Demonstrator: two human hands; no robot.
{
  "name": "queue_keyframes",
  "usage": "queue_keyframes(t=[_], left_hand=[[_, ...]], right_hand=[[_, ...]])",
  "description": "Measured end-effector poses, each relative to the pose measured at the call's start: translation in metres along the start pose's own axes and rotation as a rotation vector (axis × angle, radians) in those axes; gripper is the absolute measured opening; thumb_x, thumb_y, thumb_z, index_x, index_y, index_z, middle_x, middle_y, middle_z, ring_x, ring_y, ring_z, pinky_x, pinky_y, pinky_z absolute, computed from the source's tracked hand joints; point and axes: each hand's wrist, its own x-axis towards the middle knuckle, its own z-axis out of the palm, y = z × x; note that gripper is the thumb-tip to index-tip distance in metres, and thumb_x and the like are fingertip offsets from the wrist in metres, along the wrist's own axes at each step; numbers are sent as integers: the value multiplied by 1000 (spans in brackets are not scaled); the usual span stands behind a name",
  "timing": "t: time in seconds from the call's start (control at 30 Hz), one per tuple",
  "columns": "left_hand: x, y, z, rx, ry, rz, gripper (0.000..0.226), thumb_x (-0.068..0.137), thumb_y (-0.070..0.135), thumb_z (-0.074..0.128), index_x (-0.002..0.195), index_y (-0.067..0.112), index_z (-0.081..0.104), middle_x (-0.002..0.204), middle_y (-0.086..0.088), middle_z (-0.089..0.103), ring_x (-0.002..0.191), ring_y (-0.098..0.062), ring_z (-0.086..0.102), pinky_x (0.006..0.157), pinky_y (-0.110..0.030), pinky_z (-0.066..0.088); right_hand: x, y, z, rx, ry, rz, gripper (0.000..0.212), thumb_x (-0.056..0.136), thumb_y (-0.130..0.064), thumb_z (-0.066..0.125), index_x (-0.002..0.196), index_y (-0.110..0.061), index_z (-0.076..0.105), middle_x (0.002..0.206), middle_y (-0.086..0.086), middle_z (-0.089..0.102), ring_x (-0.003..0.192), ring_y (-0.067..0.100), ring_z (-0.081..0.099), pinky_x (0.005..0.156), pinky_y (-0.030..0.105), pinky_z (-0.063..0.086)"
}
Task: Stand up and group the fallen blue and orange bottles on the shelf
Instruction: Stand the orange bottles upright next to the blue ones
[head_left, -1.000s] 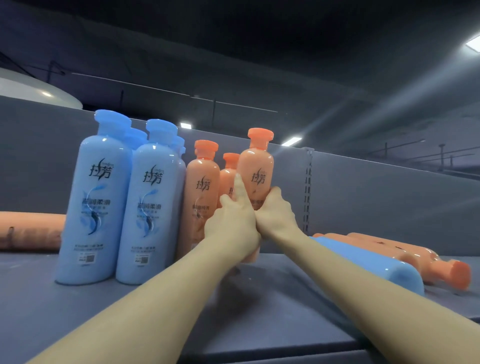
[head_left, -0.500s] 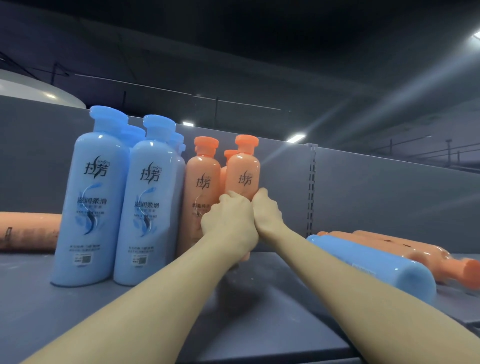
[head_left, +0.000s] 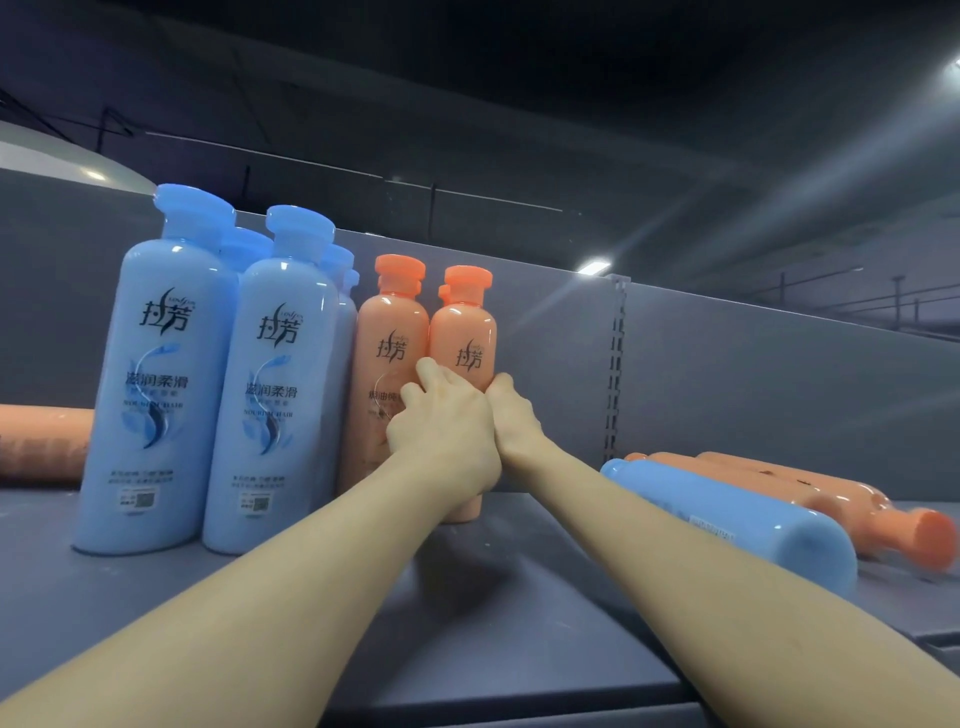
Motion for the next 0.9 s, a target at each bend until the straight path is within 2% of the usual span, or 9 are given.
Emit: queue_keyframes(t=[0.07,0.17,0.27,0.33,0.47,0.6,0.67,0.77,0.9], left_hand=[[0,1,2,0,-6,-6,78,82,16,64,139,-8,16,131,-13,25,121,-29,37,87,-37,43],[1,2,4,-6,-3,-8,84,81,20,67,140,-8,14,131,-12,24,121,-29,37,88,-36,43],[1,2,5,-17,-11,-9,98,77,24,73,142,-8,8,132,-11,23,122,-30,37,88,-37,43],[0,2,6,-14,-41,-11,109,73,23,77,145,-6,0,136,-12,20,123,-32,37,90,-39,43],[-2,1,9,18,-79,-8,119,70,21,79,146,-3,-9,143,-14,13,124,-35,40,94,-39,42],[-3,-1,10,42,-78,0,119,71,22,78,146,-2,-11,144,-14,10,125,-34,40,94,-40,43],[-4,0,10,33,-76,5,119,71,23,79,146,-2,-11,144,-14,10,124,-34,40,93,-39,43],[-4,1,7,-4,-69,11,116,72,22,78,147,0,-8,143,-14,11,125,-36,39,94,-40,42],[-5,0,2,-57,-58,34,104,75,21,73,147,5,0,144,-13,12,125,-36,37,93,-40,41]], right_hand=[[3,3,2,46,-34,18,37,97,-20,20,123,-3,41,130,17,50,118,36,47,104,47,38],[4,4,1,105,-79,38,41,96,-24,20,125,-5,41,130,15,51,118,36,47,103,50,40],[4,8,-1,159,-142,70,40,98,-28,20,126,-7,38,130,11,50,118,34,48,96,49,46],[4,11,0,108,-170,101,39,100,-28,22,130,-6,33,134,13,46,120,35,47,96,49,45],[3,17,3,94,-179,111,35,101,-23,25,129,-5,34,136,14,45,112,31,48,82,39,43],[2,21,3,76,-168,89,27,101,-25,23,116,-8,39,132,12,48,113,29,48,90,41,44],[1,21,3,30,-165,70,32,102,-25,24,124,-7,38,133,12,48,108,27,47,90,41,43],[-1,17,2,-49,-165,44,35,101,-23,30,131,-6,34,135,13,47,110,28,47,94,42,43],[-5,12,-4,-100,-144,17,34,100,-22,29,129,-6,38,130,13,49,103,28,48,67,34,46]])
